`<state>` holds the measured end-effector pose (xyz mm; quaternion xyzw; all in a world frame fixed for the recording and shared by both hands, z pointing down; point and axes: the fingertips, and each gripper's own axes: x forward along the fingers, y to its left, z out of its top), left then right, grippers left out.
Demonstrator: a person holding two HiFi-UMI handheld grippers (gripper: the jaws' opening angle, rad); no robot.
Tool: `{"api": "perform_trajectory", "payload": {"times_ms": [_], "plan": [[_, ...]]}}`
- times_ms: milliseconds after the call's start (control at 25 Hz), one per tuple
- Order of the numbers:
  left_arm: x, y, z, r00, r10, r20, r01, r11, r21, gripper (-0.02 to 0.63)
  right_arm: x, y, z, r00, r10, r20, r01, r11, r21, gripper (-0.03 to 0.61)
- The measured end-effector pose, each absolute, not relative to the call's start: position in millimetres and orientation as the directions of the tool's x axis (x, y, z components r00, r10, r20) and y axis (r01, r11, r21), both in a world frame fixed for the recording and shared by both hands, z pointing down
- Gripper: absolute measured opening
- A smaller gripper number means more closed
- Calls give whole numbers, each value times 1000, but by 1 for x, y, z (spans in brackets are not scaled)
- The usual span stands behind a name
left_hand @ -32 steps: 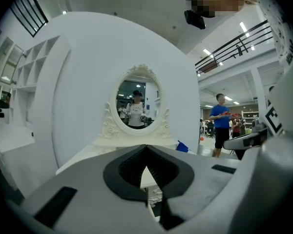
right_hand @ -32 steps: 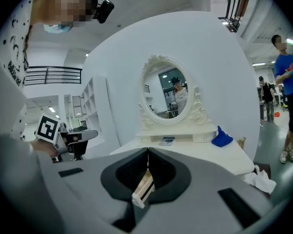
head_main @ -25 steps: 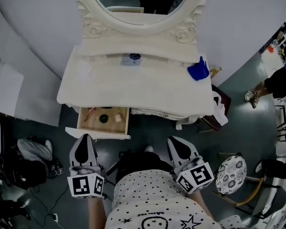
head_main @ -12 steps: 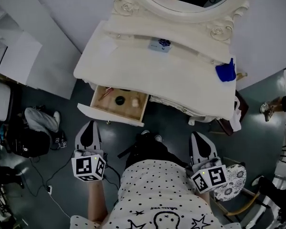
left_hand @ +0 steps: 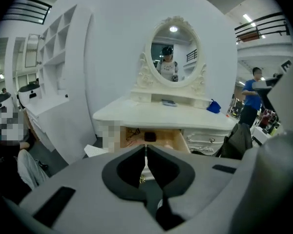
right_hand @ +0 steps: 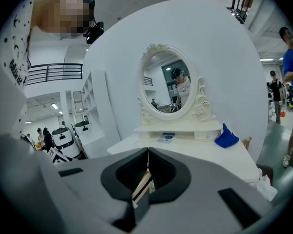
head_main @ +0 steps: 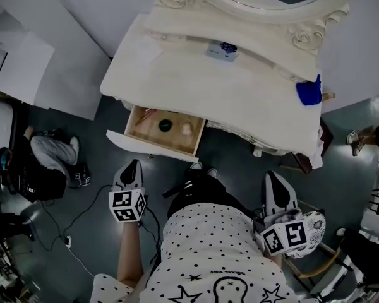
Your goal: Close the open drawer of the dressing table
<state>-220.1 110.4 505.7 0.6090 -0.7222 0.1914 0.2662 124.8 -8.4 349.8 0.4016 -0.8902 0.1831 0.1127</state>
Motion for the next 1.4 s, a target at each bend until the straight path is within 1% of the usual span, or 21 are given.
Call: {"api": "perform_trajectory", "payload": {"times_ms": [40,120,160,240,520,600,800,1040,1160,1240,1400], "plan": [[-220,112,517,-100,-758,645,-981,183,63,16,125,-9,349,-646,-677,351,-761,605,-234,9],[-219,113,542,-66,-718,693,-979,181,94,101,125,-11,348,-635,-686,355,-771,594,-232,9],[-218,113,554,-48,-699,714,-978,178,109,127,125,-12,349,-630,-689,359,-775,589,-231,9],[-215,115,578,-20,-657,754,-977,171,123,142,127,-11,351,-619,-691,372,-783,577,-230,9],[-215,115,649,6,-536,844,-983,150,103,155,128,-3,362,-585,-694,420,-808,544,-227,9],[-218,115,663,8,-518,855,-983,154,102,168,126,-1,364,-580,-695,426,-811,540,-224,9],[-223,114,683,12,-499,867,-984,150,100,183,123,9,369,-557,-703,442,-828,512,-228,9],[-222,105,700,59,-489,871,-978,148,149,182,113,13,374,-550,-700,456,-832,506,-228,9],[-222,101,701,54,-496,867,-980,141,142,181,110,13,374,-543,-705,456,-837,498,-227,9],[-222,98,702,57,-504,862,-979,142,147,161,110,12,374,-538,-708,457,-840,493,-226,9],[-223,97,702,82,-505,859,-977,131,170,158,108,11,375,-530,-714,457,-846,486,-222,9]]}}
